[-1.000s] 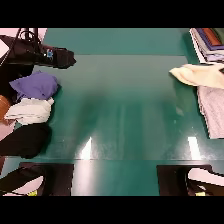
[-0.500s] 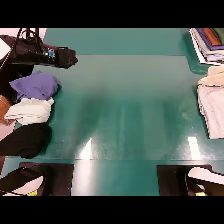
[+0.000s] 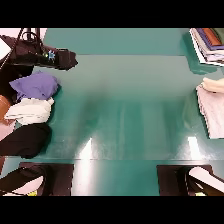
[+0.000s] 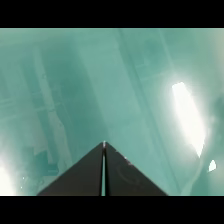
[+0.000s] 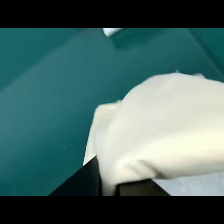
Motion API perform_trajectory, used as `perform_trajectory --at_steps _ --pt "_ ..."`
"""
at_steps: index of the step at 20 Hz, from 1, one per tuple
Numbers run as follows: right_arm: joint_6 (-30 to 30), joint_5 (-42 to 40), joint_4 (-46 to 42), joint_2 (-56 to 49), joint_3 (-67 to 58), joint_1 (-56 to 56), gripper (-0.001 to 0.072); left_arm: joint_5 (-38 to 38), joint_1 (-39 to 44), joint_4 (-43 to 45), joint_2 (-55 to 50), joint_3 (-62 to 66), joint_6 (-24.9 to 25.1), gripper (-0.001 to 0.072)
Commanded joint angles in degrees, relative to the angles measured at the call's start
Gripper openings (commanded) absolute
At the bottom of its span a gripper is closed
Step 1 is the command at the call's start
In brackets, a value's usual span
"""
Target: Fold the shirts.
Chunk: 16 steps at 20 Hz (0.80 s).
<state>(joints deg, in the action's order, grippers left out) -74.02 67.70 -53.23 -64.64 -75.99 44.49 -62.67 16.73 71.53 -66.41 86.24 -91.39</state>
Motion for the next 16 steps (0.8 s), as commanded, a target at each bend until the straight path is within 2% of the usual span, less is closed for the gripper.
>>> perform_trajectory --at_steps 1,2,3,4,5,7,10,13,16 --pt "-0.98 2.01 -9.2 7.08 11.58 3.21 0.0016 -0.42 0.0 0.07 0.0 0.0 0.66 0.0023" --pt "-0.98 2.64 -12.5 8.52 14.16 4.13 0.0033 -0.44 0.0 0.07 0.0 0.0 1.36 0.0023" --pt "-0.98 2.99 -15.3 9.66 16.26 5.03 0.0216 -0.44 0.0 0.09 0.0 0.0 1.46 0.0024" --pt "-0.98 2.8 -17.55 10.54 18.01 6.05 0.0503 -0.48 0.0 0.07 0.0 0.0 1.49 0.0023" --pt "-1.09 2.78 -18.12 11.15 19.06 7.21 0.0619 -0.57 0.0 0.07 0.0 0.0 1.57 0.0023" --pt "-1.33 2.51 -16.0 12.13 19.37 9.01 0.0619 -0.85 0.0 0.07 0.0 0.0 1.84 0.0023" --pt "-0.48 0.2 -7.65 14.16 19.3 6.01 0.0619 -0.76 0.0 0.07 0.0 0.0 1.81 0.0024" --pt "-0.5 -0.15 -1.16 15.91 19.3 -3.98 0.0618 -1.27 0.0 0.02 0.0 0.0 1.79 0.0024" --pt "-0.5 -0.37 -0.39 16.39 19.3 -18.27 0.0615 0.31 0.0 0.02 0.0 0.02 1.79 0.0024"
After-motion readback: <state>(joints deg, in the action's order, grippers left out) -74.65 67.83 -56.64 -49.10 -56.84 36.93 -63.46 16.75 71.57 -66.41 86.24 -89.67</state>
